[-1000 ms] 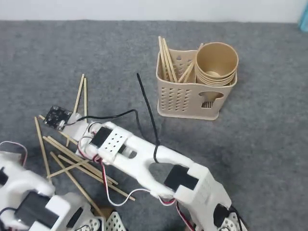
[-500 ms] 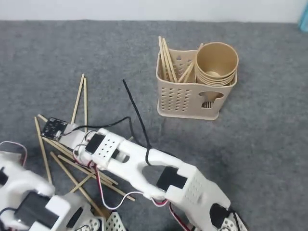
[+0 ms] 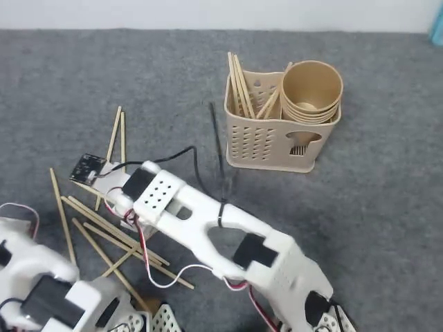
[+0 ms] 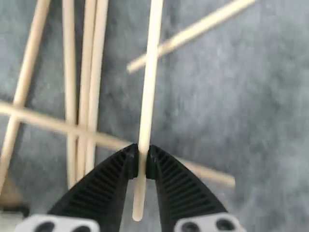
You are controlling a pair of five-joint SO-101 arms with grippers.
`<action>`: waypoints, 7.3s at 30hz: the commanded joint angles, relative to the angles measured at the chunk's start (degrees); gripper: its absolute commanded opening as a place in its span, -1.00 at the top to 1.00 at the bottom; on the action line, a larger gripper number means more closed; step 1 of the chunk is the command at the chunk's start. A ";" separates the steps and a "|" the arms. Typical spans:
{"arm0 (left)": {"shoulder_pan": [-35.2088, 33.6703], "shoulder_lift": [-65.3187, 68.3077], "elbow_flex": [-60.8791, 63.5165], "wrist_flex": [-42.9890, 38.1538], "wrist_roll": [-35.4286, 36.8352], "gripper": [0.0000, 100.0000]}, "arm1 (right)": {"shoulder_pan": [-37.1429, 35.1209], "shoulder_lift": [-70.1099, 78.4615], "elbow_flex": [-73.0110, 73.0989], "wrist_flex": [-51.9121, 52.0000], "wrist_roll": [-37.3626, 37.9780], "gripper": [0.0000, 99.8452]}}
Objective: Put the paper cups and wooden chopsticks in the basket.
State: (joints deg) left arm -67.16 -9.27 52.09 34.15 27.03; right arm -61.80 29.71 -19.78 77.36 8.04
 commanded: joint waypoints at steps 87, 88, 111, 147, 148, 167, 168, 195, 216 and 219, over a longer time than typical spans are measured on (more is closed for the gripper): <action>1.32 -0.44 0.22 -0.79 0.53 0.85 | 24.13 -27.21 29.10 -14.81 9.49 0.99; 1.32 -0.53 0.22 -0.79 0.53 0.85 | 23.87 -29.41 29.10 -13.67 9.49 0.99; 2.46 -0.26 0.40 -0.79 -2.11 0.85 | 22.55 -94.02 52.48 -16.57 8.88 0.99; 3.69 -0.26 0.40 -0.88 -2.20 0.85 | 48.40 -54.73 49.93 -79.78 -17.58 0.98; 3.69 -0.26 0.40 -0.88 -2.20 0.85 | 47.78 -54.46 51.69 -79.78 -17.58 0.98; 3.78 -0.26 0.40 -0.88 -2.20 0.85 | 42.33 -72.22 50.90 -62.02 -17.49 0.67; 3.78 -0.26 0.40 -0.88 -2.20 0.85 | 41.98 -74.95 50.11 -58.07 -17.49 0.67; 5.27 -0.70 -0.13 3.16 -10.02 0.85 | 18.77 -91.12 97.41 -49.71 -17.49 0.98; 22.07 -0.09 -31.96 35.16 -22.33 0.84 | 21.85 -91.12 112.62 -73.63 -13.36 0.97; 24.00 0.00 -33.19 35.25 -22.24 0.84 | 21.85 -91.12 112.62 -73.63 -13.19 0.97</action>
State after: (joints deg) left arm -45.45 -9.19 22.29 68.79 5.58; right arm -40.70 -60.40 93.27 5.01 -6.64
